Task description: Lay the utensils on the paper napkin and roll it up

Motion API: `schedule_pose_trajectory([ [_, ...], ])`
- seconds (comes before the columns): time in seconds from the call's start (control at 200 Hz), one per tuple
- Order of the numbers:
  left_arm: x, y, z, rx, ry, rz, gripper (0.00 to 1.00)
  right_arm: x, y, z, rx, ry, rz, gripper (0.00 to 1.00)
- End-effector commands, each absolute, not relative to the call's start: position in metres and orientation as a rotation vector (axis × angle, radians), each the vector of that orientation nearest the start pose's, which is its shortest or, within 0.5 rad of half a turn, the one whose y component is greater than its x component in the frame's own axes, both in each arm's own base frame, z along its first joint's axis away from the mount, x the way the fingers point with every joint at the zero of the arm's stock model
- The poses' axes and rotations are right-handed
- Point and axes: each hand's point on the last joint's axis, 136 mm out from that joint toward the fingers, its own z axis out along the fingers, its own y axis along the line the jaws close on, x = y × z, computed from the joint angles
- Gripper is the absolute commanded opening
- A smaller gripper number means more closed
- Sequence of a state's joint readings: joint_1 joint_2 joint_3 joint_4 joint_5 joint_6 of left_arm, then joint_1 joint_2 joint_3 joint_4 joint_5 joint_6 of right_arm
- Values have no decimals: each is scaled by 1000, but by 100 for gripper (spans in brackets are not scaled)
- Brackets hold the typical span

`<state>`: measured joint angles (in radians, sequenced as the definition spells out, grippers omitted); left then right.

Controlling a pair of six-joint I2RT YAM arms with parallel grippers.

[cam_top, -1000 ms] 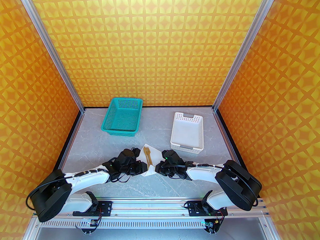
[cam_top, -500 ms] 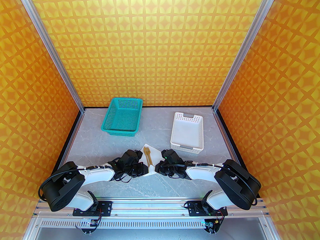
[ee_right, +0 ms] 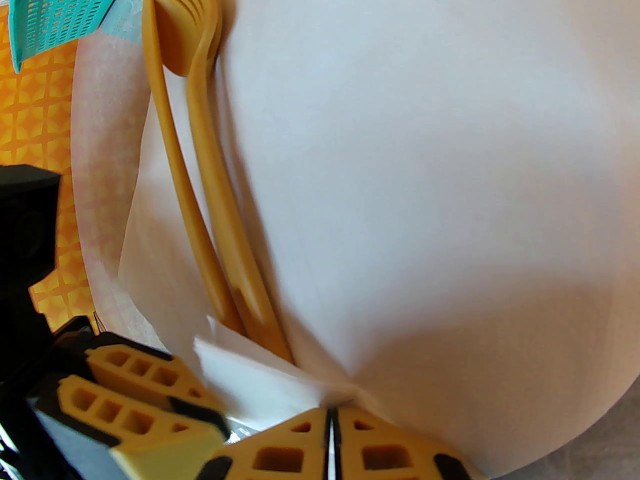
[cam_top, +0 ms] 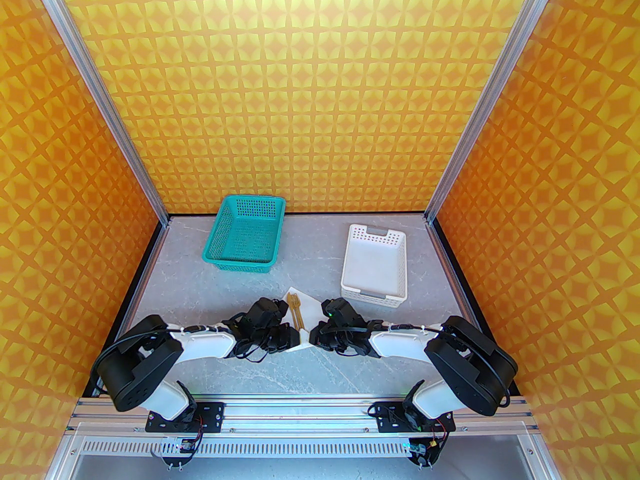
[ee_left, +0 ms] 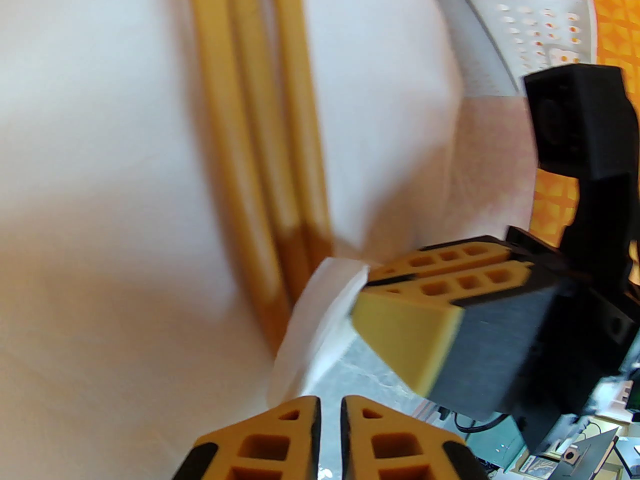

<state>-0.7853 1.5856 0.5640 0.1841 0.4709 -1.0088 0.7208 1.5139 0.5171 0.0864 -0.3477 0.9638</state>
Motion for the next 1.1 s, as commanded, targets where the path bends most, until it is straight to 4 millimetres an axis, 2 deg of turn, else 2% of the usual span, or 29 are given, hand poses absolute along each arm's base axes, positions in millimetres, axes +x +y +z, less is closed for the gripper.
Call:
schedule_pose_trajectory([
  [0.0, 198, -308, 29, -51, 2784, -1225, 13, 210, 264, 16, 143, 2785, 1005, 11],
  [0.28, 194, -301, 17, -81, 2827, -1178, 13, 215, 267, 34, 87, 2760, 1005, 11],
  [0.4, 193, -299, 12, -91, 2841, -1168, 13, 214, 262, 39, 43, 2765, 953, 9],
  [0.685, 192, -298, 8, -107, 2854, -1158, 13, 204, 248, 26, 13, 2832, 852, 3],
  [1.095, 192, -295, 8, -111, 2857, -1138, 13, 213, 252, 26, -6, 2824, 824, 3],
])
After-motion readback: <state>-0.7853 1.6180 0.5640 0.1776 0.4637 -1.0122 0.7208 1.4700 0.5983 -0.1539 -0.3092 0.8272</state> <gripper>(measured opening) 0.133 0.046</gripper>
